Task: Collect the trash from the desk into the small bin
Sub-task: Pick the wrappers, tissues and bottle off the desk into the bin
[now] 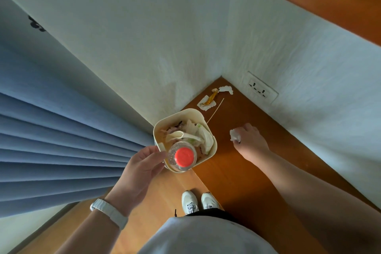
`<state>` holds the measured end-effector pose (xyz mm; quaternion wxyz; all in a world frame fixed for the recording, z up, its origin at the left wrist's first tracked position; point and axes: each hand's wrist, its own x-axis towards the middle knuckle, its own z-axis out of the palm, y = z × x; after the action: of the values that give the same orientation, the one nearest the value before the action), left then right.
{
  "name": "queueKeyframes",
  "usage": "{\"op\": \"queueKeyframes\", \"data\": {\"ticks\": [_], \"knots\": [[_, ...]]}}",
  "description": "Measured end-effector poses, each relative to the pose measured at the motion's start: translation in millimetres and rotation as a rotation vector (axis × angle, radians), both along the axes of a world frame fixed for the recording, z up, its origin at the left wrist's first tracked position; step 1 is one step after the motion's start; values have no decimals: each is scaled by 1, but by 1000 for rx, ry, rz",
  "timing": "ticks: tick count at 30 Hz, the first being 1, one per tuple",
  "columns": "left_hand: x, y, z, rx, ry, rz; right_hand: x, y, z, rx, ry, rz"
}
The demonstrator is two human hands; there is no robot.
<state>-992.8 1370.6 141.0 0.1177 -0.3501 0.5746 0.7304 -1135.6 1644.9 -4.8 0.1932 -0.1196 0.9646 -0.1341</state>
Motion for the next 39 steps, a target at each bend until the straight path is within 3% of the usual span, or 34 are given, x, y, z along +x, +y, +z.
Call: {"op": "queueKeyframes", "data": {"ticks": [9,23,33,39], "knots": [[2,-5,4,0,-2,-12,12,-9,15,-43,-52,-20],[22,-14,18,14,52,-30,23,-71,156,-595,404,236],[35,-29,18,-14,40,-2,39,-130,174,-495,303,529],[42,-31,12,-14,49,8,37,-136,178,-526,246,504]]}}
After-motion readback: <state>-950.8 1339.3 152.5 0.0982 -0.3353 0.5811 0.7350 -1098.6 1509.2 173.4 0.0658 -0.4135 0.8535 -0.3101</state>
